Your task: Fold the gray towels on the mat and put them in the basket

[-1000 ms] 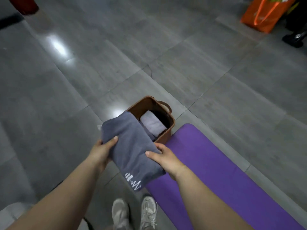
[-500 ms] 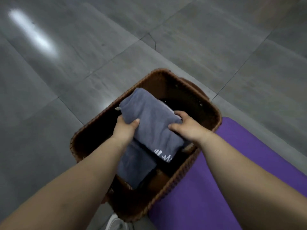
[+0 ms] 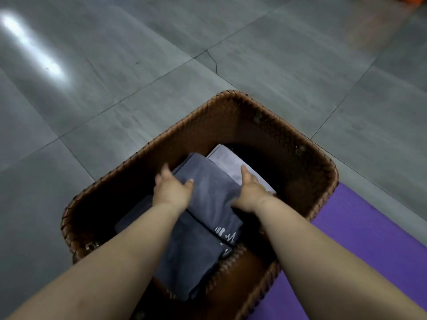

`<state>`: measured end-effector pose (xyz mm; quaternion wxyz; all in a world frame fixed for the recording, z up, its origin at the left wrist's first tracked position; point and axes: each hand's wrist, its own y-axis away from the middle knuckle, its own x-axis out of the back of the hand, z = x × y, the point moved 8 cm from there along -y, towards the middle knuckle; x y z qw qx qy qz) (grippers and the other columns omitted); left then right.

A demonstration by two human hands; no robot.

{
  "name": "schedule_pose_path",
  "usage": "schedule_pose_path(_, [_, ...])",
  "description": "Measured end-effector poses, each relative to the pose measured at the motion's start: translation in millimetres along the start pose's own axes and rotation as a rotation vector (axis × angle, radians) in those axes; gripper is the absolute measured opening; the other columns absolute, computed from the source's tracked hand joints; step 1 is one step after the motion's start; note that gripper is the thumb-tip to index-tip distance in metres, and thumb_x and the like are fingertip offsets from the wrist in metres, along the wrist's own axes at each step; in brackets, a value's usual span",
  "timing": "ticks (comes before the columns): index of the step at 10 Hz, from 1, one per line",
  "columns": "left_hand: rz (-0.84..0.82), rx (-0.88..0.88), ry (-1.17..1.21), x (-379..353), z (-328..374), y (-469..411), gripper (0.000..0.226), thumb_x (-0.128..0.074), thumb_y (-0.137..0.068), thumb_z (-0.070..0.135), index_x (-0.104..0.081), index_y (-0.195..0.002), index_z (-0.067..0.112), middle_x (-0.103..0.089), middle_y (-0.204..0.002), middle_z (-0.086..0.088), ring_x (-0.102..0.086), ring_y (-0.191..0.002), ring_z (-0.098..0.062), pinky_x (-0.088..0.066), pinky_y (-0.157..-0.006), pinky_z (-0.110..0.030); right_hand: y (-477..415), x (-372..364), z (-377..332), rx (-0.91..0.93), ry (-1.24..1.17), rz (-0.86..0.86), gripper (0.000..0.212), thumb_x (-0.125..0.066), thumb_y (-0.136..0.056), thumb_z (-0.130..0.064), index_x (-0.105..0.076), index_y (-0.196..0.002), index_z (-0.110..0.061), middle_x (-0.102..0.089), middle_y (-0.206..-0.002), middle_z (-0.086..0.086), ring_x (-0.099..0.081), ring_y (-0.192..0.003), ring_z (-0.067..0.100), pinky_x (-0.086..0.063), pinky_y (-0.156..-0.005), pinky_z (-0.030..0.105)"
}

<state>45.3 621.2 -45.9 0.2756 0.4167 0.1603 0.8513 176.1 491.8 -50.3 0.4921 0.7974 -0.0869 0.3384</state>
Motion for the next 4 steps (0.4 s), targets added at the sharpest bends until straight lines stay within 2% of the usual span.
schedule_pose_path(1, [-0.037, -0.438, -0.565, -20.6, 38.4, 15.0, 0.07, -0.045, -0.091, 0.033, -0.003, -0.146, 0.024, -0.001, -0.156, -0.006, -0.011, -0.142, -0.026, -0.017, -0.114, -0.036, 3.8, -4.8, -22.0, 0.199, 0.193, 0.03, 0.079, -0.052, -0.088, -0.022, 0.0, -0.147, -0.029, 0.005, -0.157, 0.004, -0.014, -0.142, 0.028, -0.021, -0.114, 0.041])
schedule_pose_path(2, [-0.354, -0.434, -0.893, -64.9, 18.1, 17.7, 0.058, -0.03, -0.097, 0.036, 0.0, -0.146, 0.027, 0.01, -0.156, -0.005, 0.006, -0.144, -0.024, -0.002, -0.117, -0.038, 0.0, -30.9, -22.6, 0.218, 0.381, -0.113, 0.071, -0.051, -0.088, -0.016, -0.013, -0.147, -0.027, 0.005, -0.157, 0.004, -0.008, -0.144, 0.026, -0.024, -0.115, 0.042])
schedule_pose_path(3, [-0.401, -0.39, -0.924, -75.5, 16.9, 10.9, 0.053, -0.023, -0.098, 0.035, -0.001, -0.146, 0.028, 0.012, -0.156, -0.004, 0.011, -0.144, -0.024, 0.003, -0.116, -0.04, -7.8, -37.0, -18.1, 0.153, 0.432, -0.153, 0.071, -0.051, -0.09, -0.02, -0.01, -0.147, -0.025, 0.009, -0.157, 0.004, -0.003, -0.144, 0.027, -0.023, -0.115, 0.044])
schedule_pose_path(4, [-0.394, -0.36, -0.886, -69.3, 14.9, 15.4, 0.052, -0.024, -0.098, 0.035, -0.005, -0.146, 0.028, 0.009, -0.156, -0.002, 0.009, -0.144, -0.022, 0.001, -0.117, -0.038, 1.5, -23.4, -26.5, 0.209, 0.382, -0.089, 0.062, -0.048, -0.091, -0.023, -0.018, -0.145, -0.022, -0.001, -0.157, 0.006, -0.012, -0.143, 0.027, -0.022, -0.114, 0.04])
